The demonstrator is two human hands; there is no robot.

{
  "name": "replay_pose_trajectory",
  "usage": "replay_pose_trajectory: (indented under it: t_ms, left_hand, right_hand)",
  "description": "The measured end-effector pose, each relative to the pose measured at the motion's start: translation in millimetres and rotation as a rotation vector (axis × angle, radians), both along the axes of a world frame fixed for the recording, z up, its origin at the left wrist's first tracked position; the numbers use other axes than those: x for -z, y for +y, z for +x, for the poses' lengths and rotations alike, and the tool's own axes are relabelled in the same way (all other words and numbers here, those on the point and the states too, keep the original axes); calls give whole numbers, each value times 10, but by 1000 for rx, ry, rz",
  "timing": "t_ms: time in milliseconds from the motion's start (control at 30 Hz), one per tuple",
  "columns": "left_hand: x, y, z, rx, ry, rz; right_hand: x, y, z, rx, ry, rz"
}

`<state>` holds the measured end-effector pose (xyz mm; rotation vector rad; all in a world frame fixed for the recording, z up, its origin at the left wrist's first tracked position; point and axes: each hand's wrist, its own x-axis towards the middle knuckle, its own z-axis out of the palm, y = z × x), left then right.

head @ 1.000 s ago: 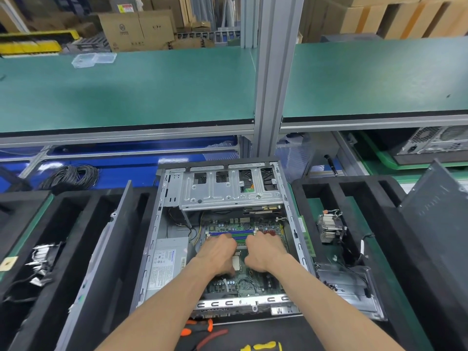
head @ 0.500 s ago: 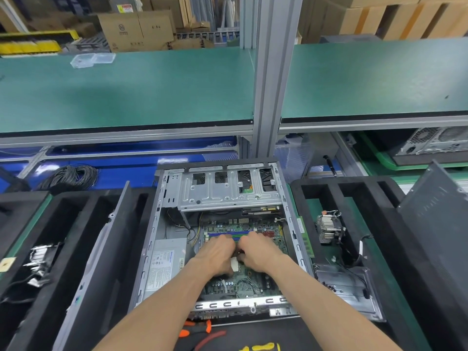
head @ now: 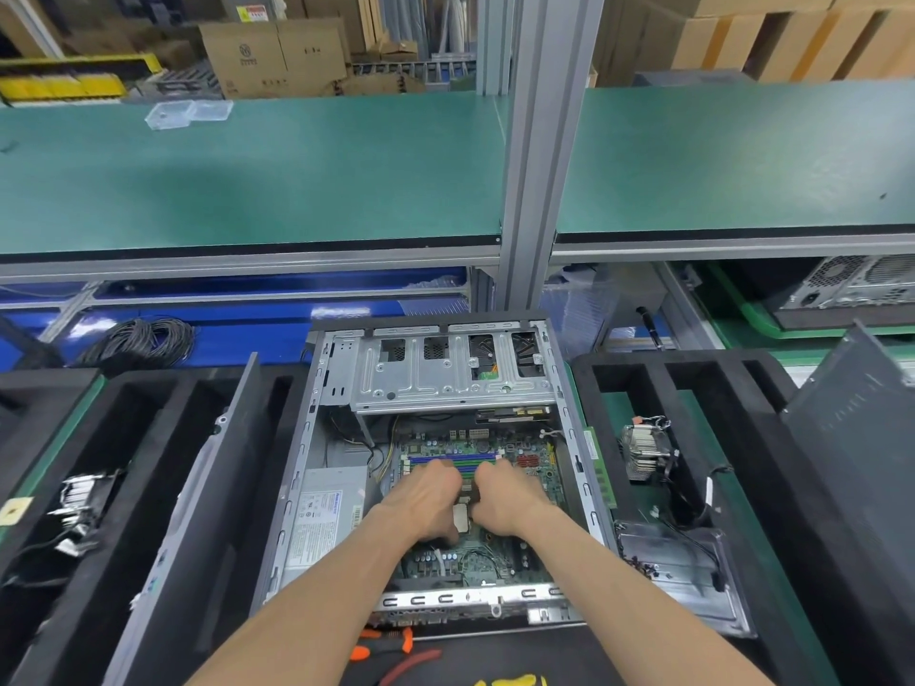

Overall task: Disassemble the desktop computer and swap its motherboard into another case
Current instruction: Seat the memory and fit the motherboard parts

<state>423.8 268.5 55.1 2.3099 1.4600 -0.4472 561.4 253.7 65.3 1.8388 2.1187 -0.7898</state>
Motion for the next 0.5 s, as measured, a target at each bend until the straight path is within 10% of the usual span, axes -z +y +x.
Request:
replay_pose_trajectory:
  t_ms: [500]
  left_hand:
    - [-401,157,-136,28,-27,-11]
  right_hand:
    - [-188,-18,120,143,391,101]
